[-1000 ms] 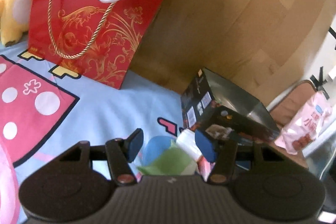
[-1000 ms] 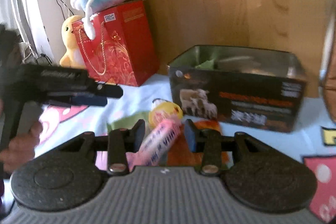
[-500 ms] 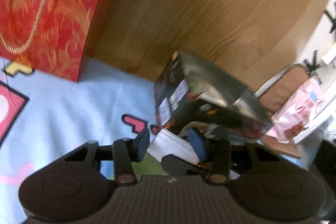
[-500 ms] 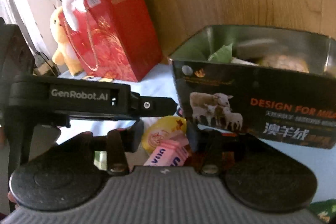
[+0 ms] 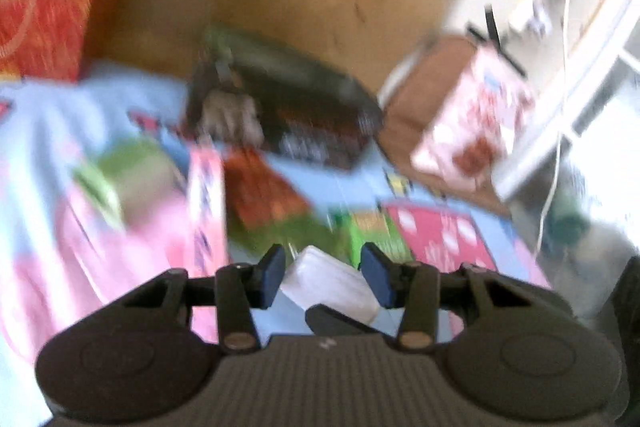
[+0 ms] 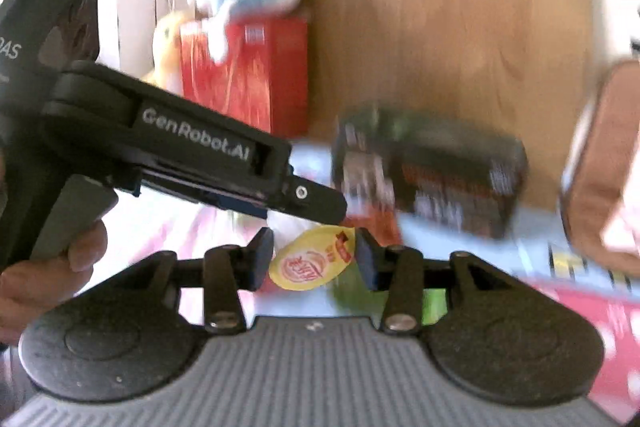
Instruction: Organize snacks
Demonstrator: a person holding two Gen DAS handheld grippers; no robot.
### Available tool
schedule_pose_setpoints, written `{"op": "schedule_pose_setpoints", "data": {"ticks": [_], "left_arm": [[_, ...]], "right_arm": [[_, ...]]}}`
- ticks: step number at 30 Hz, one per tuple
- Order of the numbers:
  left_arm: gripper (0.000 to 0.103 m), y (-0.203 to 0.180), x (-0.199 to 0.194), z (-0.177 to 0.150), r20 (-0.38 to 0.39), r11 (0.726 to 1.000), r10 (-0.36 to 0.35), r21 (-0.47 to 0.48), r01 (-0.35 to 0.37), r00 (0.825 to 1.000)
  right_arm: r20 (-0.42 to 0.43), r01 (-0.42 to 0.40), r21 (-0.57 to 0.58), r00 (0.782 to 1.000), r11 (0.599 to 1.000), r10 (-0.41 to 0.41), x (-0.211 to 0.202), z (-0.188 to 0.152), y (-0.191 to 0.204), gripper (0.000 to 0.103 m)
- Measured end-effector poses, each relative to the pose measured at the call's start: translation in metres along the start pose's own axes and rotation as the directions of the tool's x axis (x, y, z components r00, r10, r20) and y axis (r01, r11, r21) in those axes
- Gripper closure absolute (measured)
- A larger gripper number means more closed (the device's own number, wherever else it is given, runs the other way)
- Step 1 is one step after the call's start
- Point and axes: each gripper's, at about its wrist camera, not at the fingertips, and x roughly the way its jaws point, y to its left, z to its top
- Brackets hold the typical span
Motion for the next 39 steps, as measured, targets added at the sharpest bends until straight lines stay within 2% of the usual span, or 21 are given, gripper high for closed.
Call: {"op": "schedule_pose_setpoints", "data": {"ticks": [3, 5, 6, 7, 9, 11, 15, 19, 21, 24, 25, 28, 35, 39], "left_arm": [[0.058, -0.011, 0.007, -0.016, -0.03, 0.999, 0.008, 0.043, -0.006, 1.0], [0.059, -0.015, -0.001, -0.021, -0.016, 0.997, 0.031, 0.076, -0.03, 0.999], [0.059, -0.017, -0.006, -0.023, 0.0, 0.994, 0.053, 0.095, -0.053, 0.999], [0.056, -0.017, -0.015, -0.022, 0.018, 0.991, 0.079, 0.109, -0.08, 0.997], [0.053, -0.014, -0.024, -0.02, 0.038, 0.989, 0.1, 0.11, -0.103, 0.994], [0.053, -0.009, -0.028, -0.019, 0.029, 0.99, 0.104, 0.092, -0.106, 0.994], [0.053, 0.001, -0.029, -0.022, 0.002, 0.994, 0.091, 0.062, -0.091, 0.996], [0.055, 0.003, -0.027, -0.025, -0.026, 0.998, 0.036, 0.051, -0.034, 0.999], [0.055, 0.0, -0.024, -0.027, -0.024, 0.998, 0.03, 0.058, -0.029, 0.999], [0.064, 0.007, -0.02, -0.023, -0.037, 0.999, -0.027, 0.016, 0.028, 0.999], [0.064, 0.01, -0.019, -0.021, -0.044, 1.0, -0.032, -0.002, 0.032, 0.999], [0.07, 0.007, -0.018, -0.012, -0.047, 1.0, -0.026, 0.005, 0.026, 0.999], [0.07, -0.026, -0.012, 0.037, 0.032, 0.99, -0.09, 0.115, 0.086, 0.995], [0.07, -0.041, 0.0, 0.077, 0.094, 0.981, -0.111, 0.17, 0.093, 0.989]], "right_arm": [[-0.048, 0.006, -0.013, 0.999, 1.0, -0.006, -0.01, -0.022, 0.001, 0.055], [-0.029, 0.001, -0.011, 1.0, 1.0, -0.001, -0.018, -0.03, 0.004, 0.054], [-0.027, 0.001, -0.013, 1.0, 1.0, -0.001, -0.02, -0.032, 0.006, 0.052], [-0.028, 0.009, -0.016, 1.0, 1.0, -0.01, -0.022, -0.031, 0.007, 0.046], [-0.016, 0.023, -0.015, 1.0, 1.0, -0.023, -0.023, -0.032, 0.009, 0.042], [-0.025, 0.011, 0.014, 1.0, 1.0, -0.011, -0.025, -0.036, 0.007, 0.042], [-0.041, -0.004, 0.065, 0.999, 0.998, 0.007, -0.025, -0.042, 0.005, 0.042], [-0.045, -0.016, 0.057, 0.999, 0.998, 0.019, -0.023, -0.04, 0.007, 0.042], [-0.055, -0.015, 0.045, 0.998, 0.999, 0.017, -0.019, -0.038, 0.011, 0.042], [-0.078, -0.028, 0.038, 0.996, 0.999, 0.03, -0.007, -0.035, 0.013, 0.046], [-0.089, -0.036, 0.042, 0.995, 0.998, 0.04, -0.002, -0.033, 0.012, 0.057], [-0.065, -0.024, 0.04, 0.998, 0.999, 0.026, -0.002, -0.028, 0.012, 0.07], [0.027, 0.053, 0.126, 0.998, 0.991, -0.057, 0.0, -0.005, -0.012, 0.071], [0.107, 0.121, 0.148, 0.985, 0.981, -0.138, 0.008, 0.024, -0.035, 0.071]]}}
